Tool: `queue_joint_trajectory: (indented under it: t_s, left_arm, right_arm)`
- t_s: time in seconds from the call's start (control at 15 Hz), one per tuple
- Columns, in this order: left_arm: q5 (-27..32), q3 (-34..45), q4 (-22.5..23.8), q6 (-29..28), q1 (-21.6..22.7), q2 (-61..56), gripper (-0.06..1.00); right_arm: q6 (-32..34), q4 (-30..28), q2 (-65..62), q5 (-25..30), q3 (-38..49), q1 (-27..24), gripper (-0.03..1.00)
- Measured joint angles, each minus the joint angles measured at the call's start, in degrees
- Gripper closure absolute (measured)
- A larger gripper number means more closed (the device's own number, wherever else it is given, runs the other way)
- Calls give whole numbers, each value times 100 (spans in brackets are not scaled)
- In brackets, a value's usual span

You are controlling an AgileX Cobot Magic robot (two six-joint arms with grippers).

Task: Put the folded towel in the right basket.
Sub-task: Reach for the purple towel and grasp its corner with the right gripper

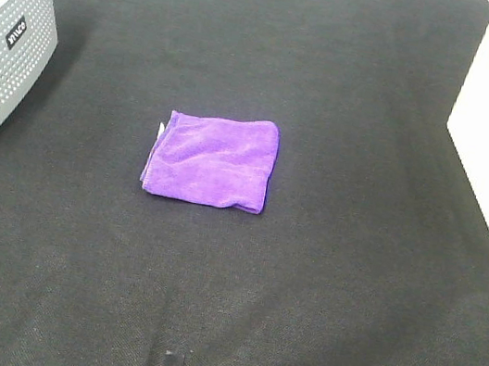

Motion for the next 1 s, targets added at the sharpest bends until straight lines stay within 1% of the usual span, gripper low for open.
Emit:
queue_joint_trajectory:
  t_s: [0.07, 1.0]
  left_arm:
    - [0, 0, 0, 0, 0, 0, -5]
    - [0, 0, 0, 6, 0, 0, -5]
  right_arm:
    - [-74, 0, 0, 0, 0, 0, -1]
    - [-74, 23, 0, 0, 0, 0, -1]
